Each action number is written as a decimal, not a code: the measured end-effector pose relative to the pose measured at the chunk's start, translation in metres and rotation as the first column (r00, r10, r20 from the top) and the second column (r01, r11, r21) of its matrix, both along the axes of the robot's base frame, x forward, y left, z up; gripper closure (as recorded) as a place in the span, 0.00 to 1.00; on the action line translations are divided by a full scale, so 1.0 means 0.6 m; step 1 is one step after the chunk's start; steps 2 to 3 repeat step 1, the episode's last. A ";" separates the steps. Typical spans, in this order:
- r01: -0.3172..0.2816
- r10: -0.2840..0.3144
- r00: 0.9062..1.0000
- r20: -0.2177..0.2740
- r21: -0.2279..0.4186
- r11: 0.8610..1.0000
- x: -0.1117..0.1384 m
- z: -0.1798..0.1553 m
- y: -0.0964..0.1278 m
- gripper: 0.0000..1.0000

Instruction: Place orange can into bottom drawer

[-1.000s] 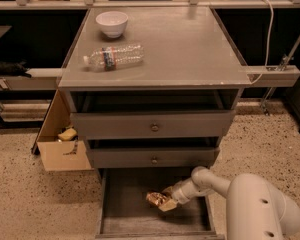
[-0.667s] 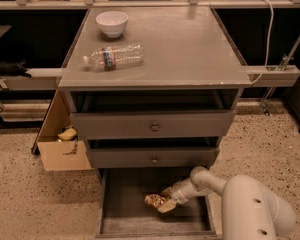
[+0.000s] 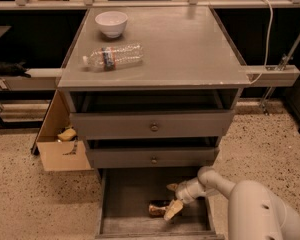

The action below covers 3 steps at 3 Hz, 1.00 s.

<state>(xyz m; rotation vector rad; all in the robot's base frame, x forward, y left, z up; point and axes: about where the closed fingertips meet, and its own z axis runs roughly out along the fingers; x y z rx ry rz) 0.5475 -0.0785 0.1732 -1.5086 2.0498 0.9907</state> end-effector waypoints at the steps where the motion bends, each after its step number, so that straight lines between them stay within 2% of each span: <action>1: -0.026 0.025 1.000 0.018 0.081 0.996 -0.031 0.062 -0.033 0.00; 3: -0.026 0.025 1.000 0.018 0.081 0.996 -0.031 0.062 -0.033 0.00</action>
Offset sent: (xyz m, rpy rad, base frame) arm 0.0000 0.0000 0.0000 0.0000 0.0000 0.0000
